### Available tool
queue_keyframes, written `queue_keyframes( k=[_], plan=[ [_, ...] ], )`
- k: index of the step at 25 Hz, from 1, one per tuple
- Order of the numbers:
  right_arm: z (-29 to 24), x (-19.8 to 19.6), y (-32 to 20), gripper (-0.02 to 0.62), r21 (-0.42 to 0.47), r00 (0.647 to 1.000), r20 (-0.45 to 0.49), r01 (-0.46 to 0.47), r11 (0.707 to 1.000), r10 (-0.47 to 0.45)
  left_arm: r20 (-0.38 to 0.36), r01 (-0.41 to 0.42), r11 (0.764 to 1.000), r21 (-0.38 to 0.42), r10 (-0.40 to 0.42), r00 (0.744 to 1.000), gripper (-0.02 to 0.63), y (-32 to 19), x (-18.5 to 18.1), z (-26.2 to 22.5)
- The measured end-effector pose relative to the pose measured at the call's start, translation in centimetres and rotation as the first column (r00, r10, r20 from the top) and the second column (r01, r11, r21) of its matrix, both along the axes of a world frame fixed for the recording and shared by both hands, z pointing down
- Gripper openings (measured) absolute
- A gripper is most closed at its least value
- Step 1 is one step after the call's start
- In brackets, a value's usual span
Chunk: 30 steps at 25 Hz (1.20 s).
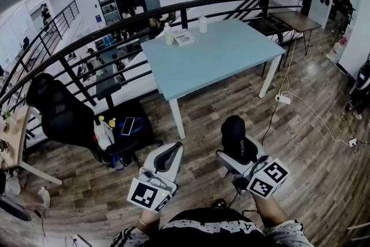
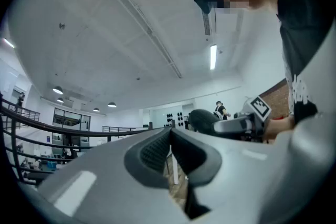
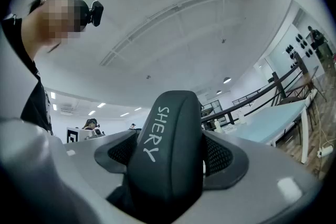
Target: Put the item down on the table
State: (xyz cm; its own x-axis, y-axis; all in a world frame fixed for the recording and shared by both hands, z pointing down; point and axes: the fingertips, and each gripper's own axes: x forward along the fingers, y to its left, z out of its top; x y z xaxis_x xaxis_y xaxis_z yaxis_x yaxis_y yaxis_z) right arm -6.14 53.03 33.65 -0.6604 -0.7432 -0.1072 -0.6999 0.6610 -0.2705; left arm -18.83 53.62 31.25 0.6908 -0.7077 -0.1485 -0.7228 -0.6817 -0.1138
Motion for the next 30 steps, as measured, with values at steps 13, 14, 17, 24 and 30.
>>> queue_keyframes(
  k=[13, 14, 17, 24, 30],
  plan=[
    [0.0, 1.7, -0.1, 0.387, -0.008, 0.998, 0.052, -0.024, 1.0, 0.025, 0.004, -0.016, 1.0, 0.005, 0.016, 1.0, 0.0, -0.3, 1.1, -0.2],
    [0.1, 1.8, -0.2, 0.387, -0.01, 0.998, 0.056, -0.023, 1.0, 0.023, 0.009, -0.014, 1.0, 0.003, 0.014, 1.0, 0.0, -0.3, 1.2, -0.1],
    [0.3, 2.2, -0.4, 0.387, -0.019, 0.997, 0.073, -0.015, 1.0, 0.016, 0.02, -0.002, 1.0, -0.007, 0.002, 1.0, 0.0, -0.4, 1.4, 0.3],
    [0.1, 2.9, -1.5, 0.387, -0.008, 0.997, 0.071, 0.016, 1.0, -0.015, 0.042, 0.039, 0.999, -0.011, -0.038, 0.998, 0.0, -1.2, 2.0, 0.3],
    [0.2, 3.9, -2.1, 0.387, -0.005, 0.996, 0.073, 0.052, 0.999, -0.052, 0.043, 0.055, 0.998, -0.003, -0.055, 0.998, 0.0, -2.0, 3.9, 0.1]
  ],
)
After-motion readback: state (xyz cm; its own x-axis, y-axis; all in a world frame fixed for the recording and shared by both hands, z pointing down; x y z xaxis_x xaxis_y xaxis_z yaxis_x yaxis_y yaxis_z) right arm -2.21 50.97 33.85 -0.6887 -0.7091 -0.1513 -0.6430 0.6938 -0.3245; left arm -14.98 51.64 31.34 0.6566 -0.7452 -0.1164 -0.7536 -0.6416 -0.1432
